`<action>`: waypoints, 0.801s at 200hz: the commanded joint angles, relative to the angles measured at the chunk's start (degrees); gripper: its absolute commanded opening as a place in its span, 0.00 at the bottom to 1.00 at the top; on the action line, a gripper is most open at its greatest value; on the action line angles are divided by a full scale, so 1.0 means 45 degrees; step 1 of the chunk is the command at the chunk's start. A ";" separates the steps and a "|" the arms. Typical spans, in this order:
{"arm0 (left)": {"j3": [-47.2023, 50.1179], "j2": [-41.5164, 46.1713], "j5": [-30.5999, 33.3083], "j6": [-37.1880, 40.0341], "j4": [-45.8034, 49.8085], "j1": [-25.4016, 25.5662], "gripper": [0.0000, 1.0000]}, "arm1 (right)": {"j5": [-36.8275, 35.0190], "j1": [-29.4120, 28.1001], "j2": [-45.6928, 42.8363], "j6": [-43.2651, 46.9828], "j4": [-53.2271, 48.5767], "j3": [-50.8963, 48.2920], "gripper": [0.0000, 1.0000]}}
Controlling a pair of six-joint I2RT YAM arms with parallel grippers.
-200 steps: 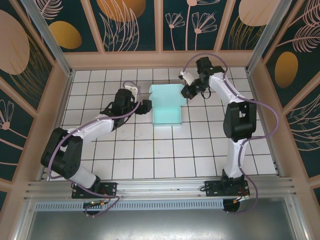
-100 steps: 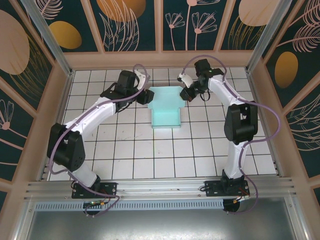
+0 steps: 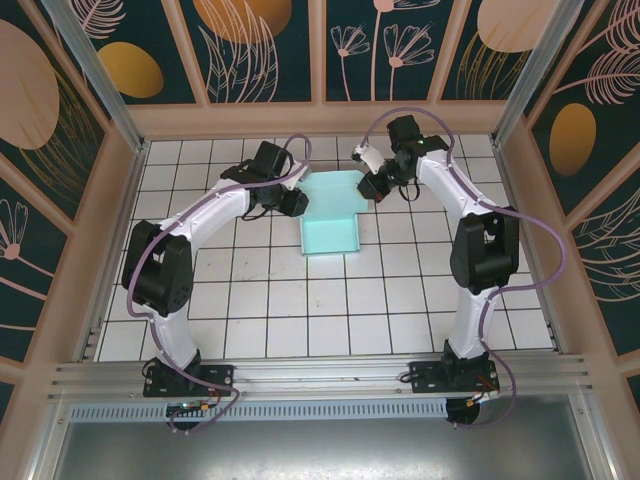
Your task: Fold the paper box
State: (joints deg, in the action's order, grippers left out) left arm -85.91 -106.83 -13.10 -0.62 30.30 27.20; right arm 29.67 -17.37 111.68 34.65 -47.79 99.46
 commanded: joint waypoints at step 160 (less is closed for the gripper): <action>-0.0263 0.0507 0.0740 -0.0609 -0.0309 0.0010 0.21 | -0.0168 -0.0224 -0.0205 0.0247 -0.0005 -0.0033 0.00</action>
State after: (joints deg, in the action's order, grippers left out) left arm -85.93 -105.47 -10.02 -2.90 30.02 27.20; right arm 28.88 -18.00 111.68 34.65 -47.81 99.46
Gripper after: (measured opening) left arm 0.250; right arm 0.042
